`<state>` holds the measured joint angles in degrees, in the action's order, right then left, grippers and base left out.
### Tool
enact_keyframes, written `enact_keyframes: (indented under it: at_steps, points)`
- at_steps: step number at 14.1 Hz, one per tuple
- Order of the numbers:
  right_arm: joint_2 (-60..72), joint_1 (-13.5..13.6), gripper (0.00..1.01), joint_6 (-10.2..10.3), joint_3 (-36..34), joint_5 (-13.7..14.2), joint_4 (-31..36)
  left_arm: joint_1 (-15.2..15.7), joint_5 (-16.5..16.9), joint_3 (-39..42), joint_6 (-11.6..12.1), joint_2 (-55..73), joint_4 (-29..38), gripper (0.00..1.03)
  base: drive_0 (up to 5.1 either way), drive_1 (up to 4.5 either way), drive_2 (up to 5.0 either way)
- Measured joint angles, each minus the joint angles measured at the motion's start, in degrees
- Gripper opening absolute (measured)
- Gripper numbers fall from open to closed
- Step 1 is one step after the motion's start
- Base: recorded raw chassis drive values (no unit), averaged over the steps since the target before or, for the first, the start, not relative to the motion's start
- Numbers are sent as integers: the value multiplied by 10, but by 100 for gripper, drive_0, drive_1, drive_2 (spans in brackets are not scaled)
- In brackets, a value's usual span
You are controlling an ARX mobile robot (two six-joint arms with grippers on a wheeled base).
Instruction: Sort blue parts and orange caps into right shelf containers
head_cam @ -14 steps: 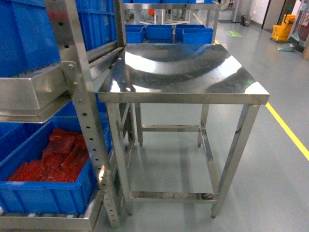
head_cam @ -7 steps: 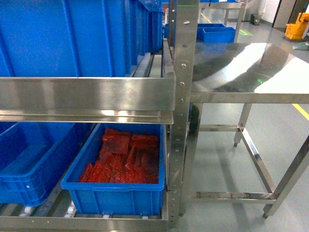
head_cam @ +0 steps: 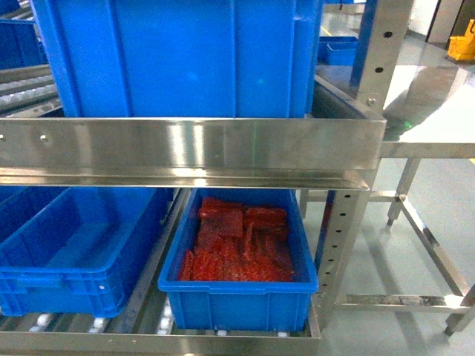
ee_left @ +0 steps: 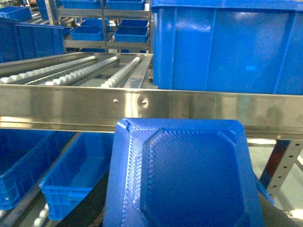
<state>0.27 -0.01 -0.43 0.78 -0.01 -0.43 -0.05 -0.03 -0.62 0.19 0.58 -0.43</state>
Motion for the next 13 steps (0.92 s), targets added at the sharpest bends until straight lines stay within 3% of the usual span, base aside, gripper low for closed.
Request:
enact_keyframes:
  at_steps: [13]
  points:
    - [0,0,45,0,0,0,0,0,0,0,0,0,0,43,13,446,-420]
